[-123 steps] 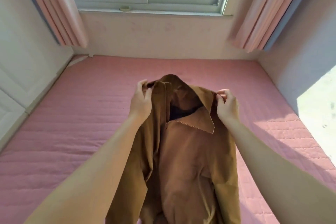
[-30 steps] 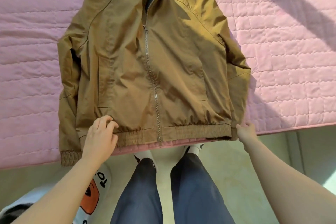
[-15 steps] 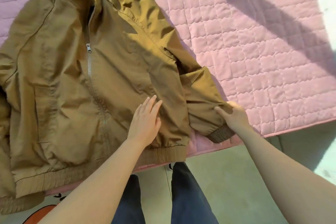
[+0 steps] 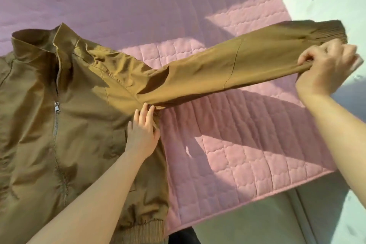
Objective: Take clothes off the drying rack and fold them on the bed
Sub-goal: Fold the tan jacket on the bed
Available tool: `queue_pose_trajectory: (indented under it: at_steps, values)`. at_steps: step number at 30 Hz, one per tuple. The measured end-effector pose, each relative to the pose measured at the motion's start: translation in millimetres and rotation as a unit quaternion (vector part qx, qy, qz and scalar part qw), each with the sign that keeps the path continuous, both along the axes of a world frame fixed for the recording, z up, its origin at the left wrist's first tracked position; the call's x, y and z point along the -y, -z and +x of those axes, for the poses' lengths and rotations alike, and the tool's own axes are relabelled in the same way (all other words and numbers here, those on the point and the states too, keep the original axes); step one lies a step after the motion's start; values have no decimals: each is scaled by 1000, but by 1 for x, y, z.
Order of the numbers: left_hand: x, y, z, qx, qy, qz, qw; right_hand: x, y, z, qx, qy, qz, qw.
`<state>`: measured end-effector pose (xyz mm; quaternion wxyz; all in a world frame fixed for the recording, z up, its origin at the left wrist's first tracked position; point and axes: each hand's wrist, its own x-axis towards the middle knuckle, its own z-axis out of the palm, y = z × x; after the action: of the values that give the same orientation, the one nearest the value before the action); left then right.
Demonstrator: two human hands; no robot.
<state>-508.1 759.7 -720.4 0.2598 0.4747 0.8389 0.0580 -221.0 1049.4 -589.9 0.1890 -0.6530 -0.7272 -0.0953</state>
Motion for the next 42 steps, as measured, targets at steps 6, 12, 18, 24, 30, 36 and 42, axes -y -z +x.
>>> queue_pose_trajectory:
  at_steps: [6, 12, 18, 24, 30, 36, 42]
  values:
    - [-29, 26, -10, -3, 1, 32, 999, 13, 89, 30, 52, 52, -356, 932]
    - [-67, 33, -16, 44, -20, 150, 987, 18, 151, 43, -357, 352, -387, 774]
    - [-107, 46, -38, -38, -3, 54, 998, 17, 146, 23, -689, 346, -403, 493]
    - [-133, 56, -54, 42, 17, -51, 998, -11, 145, 28, -717, 295, -371, 510]
    - [-121, 63, -66, -21, 5, -171, 985, -11, 159, 49, -731, 355, -316, 490]
    - [-82, 71, -58, -61, -21, 18, 998, 22, 152, 28, -805, 247, -328, 429]
    - [-18, 75, -44, -61, 18, -53, 997, 33, 138, -51, -739, 295, -263, 546]
